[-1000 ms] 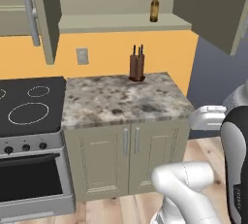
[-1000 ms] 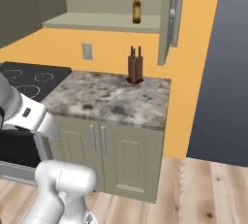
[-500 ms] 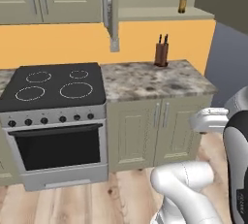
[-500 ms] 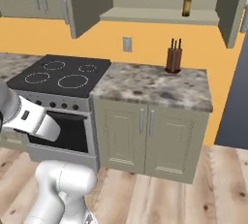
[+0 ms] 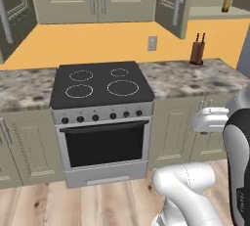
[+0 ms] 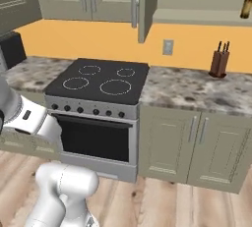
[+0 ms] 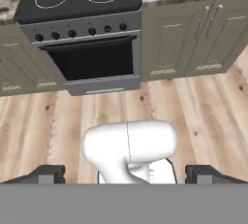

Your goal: Sort all alcoholic drinks to one cabinet, and non-alcoholic drinks to the other.

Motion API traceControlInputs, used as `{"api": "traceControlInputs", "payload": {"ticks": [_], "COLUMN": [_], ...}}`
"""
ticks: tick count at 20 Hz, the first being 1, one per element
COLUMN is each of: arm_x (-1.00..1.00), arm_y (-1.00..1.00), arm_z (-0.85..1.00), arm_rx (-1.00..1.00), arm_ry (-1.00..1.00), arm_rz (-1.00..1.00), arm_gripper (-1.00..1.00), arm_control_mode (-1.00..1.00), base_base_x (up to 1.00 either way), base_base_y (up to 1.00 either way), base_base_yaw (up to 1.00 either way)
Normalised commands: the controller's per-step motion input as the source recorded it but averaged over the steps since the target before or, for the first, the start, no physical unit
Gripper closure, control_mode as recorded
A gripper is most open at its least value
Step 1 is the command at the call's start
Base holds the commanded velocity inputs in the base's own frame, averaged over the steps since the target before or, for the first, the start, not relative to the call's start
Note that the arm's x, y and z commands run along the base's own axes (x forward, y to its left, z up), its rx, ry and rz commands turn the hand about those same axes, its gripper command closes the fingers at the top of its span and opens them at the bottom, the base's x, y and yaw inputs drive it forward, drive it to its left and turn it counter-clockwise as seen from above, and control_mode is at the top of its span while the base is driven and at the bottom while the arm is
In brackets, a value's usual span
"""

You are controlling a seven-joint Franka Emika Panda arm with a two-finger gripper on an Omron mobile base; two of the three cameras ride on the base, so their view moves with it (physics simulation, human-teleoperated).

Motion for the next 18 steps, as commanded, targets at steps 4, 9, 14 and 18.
{"api": "traceControlInputs", "payload": {"ticks": [4, 9, 14, 18], "arm_x": [0.00, 0.00, 0.00, 0.00], "arm_y": [0.00, 0.00, 0.00, 0.00], "arm_z": [0.00, 0.00, 0.00, 0.00], "arm_rx": [0.00, 0.00, 0.00, 0.00], "arm_ry": [0.00, 0.00, 0.00, 0.00], "arm_rz": [0.00, 0.00, 0.00, 0.00], "arm_gripper": [-1.00, -1.00, -1.00, -1.00], "arm_control_mode": [1.00, 1.00, 1.00, 1.00], "base_base_x": [0.00, -0.02, -0.06, -0.02], "base_base_y": [1.00, 1.00, 1.00, 1.00], "base_base_yaw": [-0.11, -0.15, -0.15, -0.13]}}
